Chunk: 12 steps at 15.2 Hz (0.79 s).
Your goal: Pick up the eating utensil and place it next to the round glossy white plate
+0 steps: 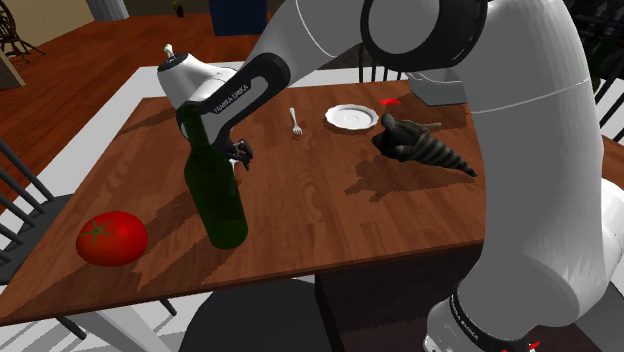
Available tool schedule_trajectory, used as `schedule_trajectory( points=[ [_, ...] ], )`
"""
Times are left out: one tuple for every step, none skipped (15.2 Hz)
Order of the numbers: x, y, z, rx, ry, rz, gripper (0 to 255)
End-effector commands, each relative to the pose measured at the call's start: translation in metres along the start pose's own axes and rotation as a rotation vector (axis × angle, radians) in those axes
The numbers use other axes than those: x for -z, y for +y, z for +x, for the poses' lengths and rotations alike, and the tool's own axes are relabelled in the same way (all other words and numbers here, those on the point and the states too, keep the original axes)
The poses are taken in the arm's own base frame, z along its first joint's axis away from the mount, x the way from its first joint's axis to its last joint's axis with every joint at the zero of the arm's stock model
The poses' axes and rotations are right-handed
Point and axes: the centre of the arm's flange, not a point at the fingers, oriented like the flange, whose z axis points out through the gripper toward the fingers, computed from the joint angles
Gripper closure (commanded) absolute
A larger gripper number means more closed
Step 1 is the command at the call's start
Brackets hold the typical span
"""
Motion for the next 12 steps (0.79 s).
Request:
schedule_trajectory(
  points=[
    [-0.0001, 0.0000, 0.0000, 0.000, 0.000, 0.000, 0],
    [0.0000, 0.0000, 0.0000, 0.000, 0.000, 0.000, 0],
    [0.0000, 0.0000, 0.0000, 0.000, 0.000, 0.000, 0],
    [0.0000, 0.0000, 0.0000, 0.000, 0.000, 0.000, 255],
    [0.0000, 0.0000, 0.0000, 0.000, 0.000, 0.000, 255],
    [0.0000, 0.0000, 0.0000, 0.000, 0.000, 0.000, 255],
    [-0.0003, 0.0000, 0.0003, 0.000, 0.000, 0.000, 255],
    [-0.0005, 0.0003, 0.0005, 0.000, 0.000, 0.000, 255],
    [-0.0006, 0.0004, 0.0005, 0.000, 0.000, 0.000, 255],
    [-0.0004, 0.0005, 0.0006, 0.000, 0.000, 0.000, 255],
    [-0.0007, 0.0003, 0.0008, 0.000, 0.000, 0.000, 255],
    [-0.0007, 0.0004, 0.0009, 0.000, 0.000, 0.000, 255]
  ],
)
